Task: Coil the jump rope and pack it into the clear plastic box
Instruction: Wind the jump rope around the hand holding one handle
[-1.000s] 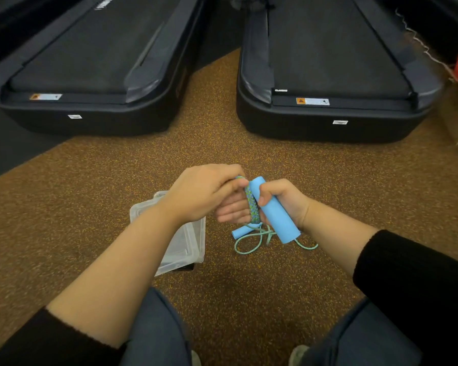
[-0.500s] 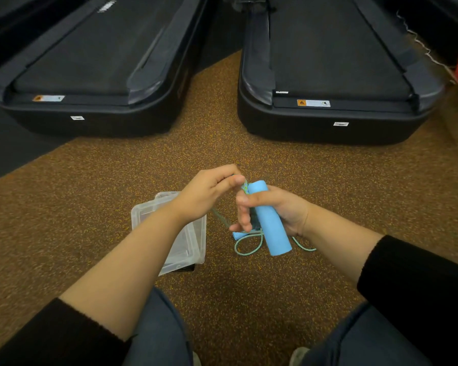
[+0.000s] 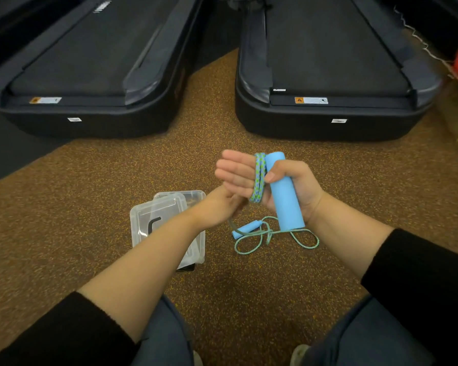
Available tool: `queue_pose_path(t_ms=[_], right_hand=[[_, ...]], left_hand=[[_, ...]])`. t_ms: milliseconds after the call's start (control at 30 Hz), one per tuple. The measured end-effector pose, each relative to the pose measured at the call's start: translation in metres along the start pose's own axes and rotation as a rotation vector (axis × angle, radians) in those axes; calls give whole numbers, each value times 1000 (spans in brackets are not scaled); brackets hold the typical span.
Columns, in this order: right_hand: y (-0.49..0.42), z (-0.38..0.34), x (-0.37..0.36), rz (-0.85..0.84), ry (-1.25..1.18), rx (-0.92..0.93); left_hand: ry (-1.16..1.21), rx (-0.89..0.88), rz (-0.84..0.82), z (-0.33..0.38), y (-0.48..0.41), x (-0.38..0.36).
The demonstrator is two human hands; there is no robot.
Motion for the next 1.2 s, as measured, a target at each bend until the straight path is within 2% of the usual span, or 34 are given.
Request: queue_pose_path(t_ms=[167, 267, 400, 533, 767, 900, 1000, 1100, 1200], right_hand=[[3, -15, 20, 92, 14, 33], [3, -17, 31, 151, 47, 38], [4, -16, 43, 208, 98, 19], [3, -13, 50, 224, 100, -5], [5, -13, 63, 291, 169, -16], [11, -8, 65, 324, 243, -103], [12, 6, 63, 330, 211, -163], [12, 18, 56, 304, 206, -212], [8, 27, 44, 219, 256, -263]], left_hand=[[-22, -60, -99, 21, 5, -7], [-178, -38, -167, 23, 8, -11], [-437, -98, -212, 29, 13, -11], [-553, -123, -232, 31, 16, -7], [-641, -224, -55, 52, 21, 17], [-652, -224, -15, 50, 26, 28], [-659, -225, 24, 47, 26, 34], [-695, -231, 143, 49, 26, 45], [-597, -225, 165, 43, 25, 52]])
Point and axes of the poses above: each hand's wrist, its own y-axis away from the middle knuckle, its own x-axis out of the back of the hand, z = x × y, the point moved 7 cm from there along -y, towards the middle knuckle, and after that the axes turned 11 degrees about -y, right-handed, at the moved point
